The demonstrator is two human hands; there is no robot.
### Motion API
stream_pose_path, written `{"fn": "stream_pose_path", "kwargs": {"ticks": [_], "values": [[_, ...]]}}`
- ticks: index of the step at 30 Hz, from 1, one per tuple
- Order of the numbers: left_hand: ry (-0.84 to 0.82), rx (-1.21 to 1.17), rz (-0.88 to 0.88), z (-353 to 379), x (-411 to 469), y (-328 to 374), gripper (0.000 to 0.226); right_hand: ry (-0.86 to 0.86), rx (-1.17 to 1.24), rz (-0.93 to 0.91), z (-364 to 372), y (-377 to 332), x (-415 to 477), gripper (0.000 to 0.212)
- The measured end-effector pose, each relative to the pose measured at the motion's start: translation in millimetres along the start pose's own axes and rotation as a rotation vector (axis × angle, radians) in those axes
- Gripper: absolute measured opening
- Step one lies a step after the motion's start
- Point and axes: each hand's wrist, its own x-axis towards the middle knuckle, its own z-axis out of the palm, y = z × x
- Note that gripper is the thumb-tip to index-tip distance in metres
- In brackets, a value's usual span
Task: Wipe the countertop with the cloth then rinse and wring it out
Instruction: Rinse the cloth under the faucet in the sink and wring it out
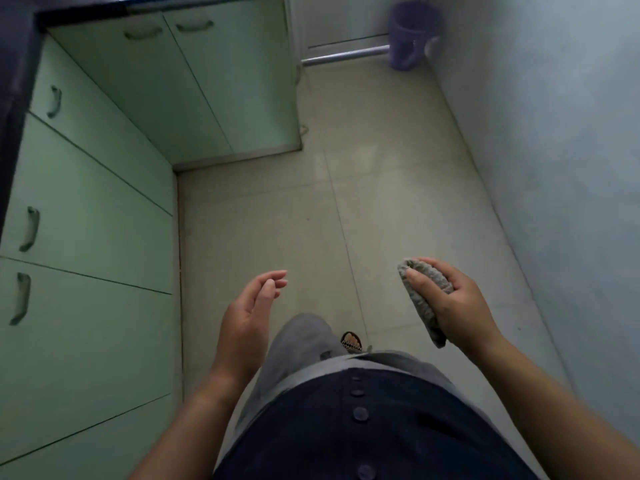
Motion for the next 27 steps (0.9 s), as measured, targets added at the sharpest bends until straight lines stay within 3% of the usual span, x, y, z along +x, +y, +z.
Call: {"fn": "stream_pose_path", "kwargs": {"ticks": [8,16,27], "values": [[0.1,-0.053,-0.048,-11.5,156.2,31.9,0.032,-0.095,-0.044,0.066,43.0,-40.3,157.1,0.01],[0.168,-0.065,0.042,-79.3,360.9,115.5,0.029,-0.141,-0.01,-0.058,124.9,-164.5,354.5,0.008],[0.333,-0.126,-0.012,-153.8,538.1,156.8,0.027,-0.289,-0.046,-0.086,229.9,-266.0,551.6,0.013]]}}
